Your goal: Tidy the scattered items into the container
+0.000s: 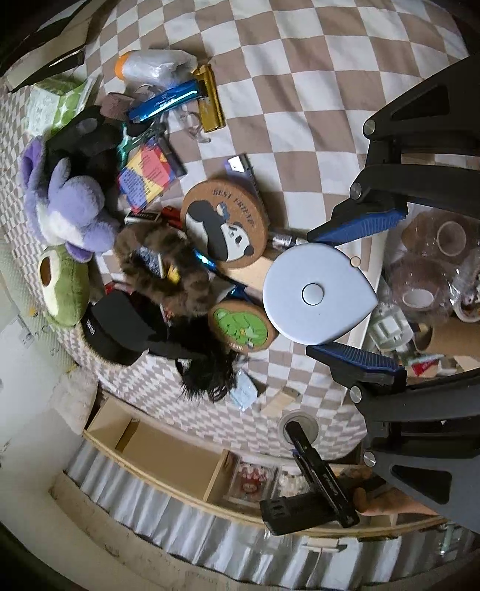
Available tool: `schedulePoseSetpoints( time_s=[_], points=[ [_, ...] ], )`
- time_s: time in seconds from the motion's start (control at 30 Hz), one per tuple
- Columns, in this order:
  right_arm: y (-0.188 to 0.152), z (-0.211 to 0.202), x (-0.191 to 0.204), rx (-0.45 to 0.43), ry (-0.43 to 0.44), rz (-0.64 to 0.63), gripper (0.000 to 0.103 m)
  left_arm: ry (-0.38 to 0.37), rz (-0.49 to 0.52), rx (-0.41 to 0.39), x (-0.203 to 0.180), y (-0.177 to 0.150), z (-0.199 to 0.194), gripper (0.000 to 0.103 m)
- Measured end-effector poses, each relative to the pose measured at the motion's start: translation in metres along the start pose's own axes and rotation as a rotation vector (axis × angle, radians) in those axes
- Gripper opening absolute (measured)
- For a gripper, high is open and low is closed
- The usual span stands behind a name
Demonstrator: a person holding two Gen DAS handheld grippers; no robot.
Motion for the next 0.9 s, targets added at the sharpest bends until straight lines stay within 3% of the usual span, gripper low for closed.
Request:
schedulePoseSetpoints(
  time_s=[0.47, 0.9],
  points=[
    [-0.024, -0.022, 0.027, 0.006, 0.074, -0.104, 0.054, -0.134, 0.071, -0.015, -0.040, -0.014, -0.031, 0.035],
    [-0.061, -0.017, 0.023, 0.102, 0.100, -0.131, 0.054, -0.180, 0.154, 0.083, -0.080, -0.037, -0.009, 0.034]
  ],
)
Point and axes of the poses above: each gripper's, at about its wrist camera, not at the fingertips, and z roughly the way its jaws point, x to its left, y to its top, the point moved 1 cm from there along z, roughly the way its jaws point, and after that the axes turned 2 degrees about -z, right-handed, at the moved point
